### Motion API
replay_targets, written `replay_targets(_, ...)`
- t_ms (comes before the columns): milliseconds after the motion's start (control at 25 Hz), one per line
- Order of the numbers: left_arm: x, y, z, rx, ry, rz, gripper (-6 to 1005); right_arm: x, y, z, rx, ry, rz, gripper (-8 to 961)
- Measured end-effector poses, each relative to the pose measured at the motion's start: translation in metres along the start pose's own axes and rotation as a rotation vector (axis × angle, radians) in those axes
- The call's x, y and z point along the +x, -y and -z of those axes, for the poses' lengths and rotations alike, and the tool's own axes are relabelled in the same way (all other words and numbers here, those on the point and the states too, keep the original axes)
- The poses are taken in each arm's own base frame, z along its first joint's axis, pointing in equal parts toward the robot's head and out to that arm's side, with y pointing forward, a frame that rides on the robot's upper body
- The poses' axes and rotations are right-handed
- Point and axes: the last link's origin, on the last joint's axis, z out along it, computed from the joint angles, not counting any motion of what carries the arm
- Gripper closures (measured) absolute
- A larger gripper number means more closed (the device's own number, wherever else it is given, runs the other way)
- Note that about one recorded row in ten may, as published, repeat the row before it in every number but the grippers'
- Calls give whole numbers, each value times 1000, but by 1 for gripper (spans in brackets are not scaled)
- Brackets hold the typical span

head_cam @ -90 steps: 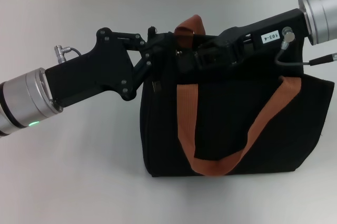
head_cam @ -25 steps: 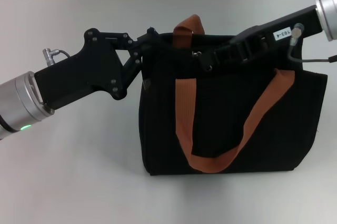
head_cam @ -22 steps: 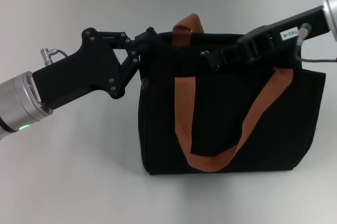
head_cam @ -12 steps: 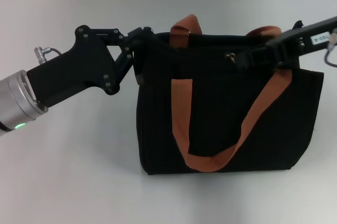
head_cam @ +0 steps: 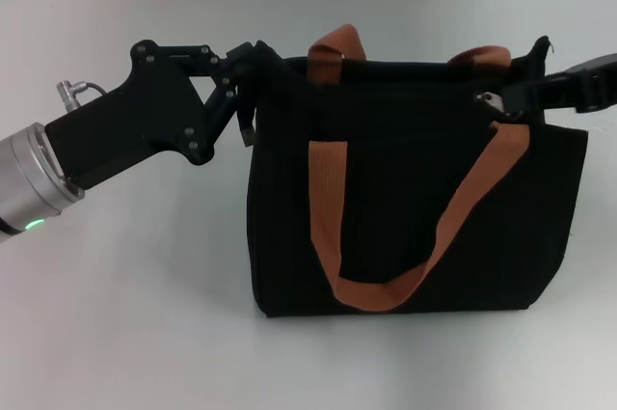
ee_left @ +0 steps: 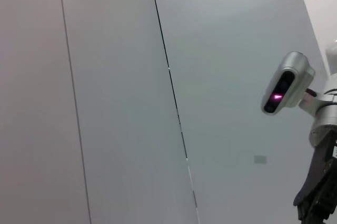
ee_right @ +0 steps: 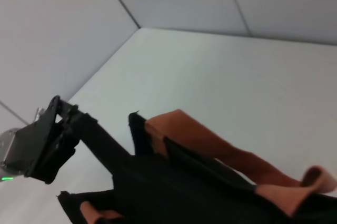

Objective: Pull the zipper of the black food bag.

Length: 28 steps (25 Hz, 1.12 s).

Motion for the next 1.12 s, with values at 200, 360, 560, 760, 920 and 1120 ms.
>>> replay_targets(200, 0, 0, 0, 3, 1, 0, 923, 4, 4, 8, 3, 23, -19, 934)
replay_targets(360, -1, 0, 0, 4, 2, 3, 922, 7, 6, 11, -1, 38, -19, 929)
replay_targets(560, -1, 0, 0, 8, 1, 9, 920, 6, 5, 15, -107, 93, -23, 924)
replay_targets(760, 0, 1, 0, 13, -3, 17, 919, 9, 15, 27, -222, 231, -55, 918)
replay_targets(920, -1, 2, 0, 16, 4, 23, 917, 20, 17, 33, -402, 328, -10, 844)
replay_targets(1120, -4, 6, 1, 34, 33, 81, 916, 37, 5, 27, -591, 327, 127, 657)
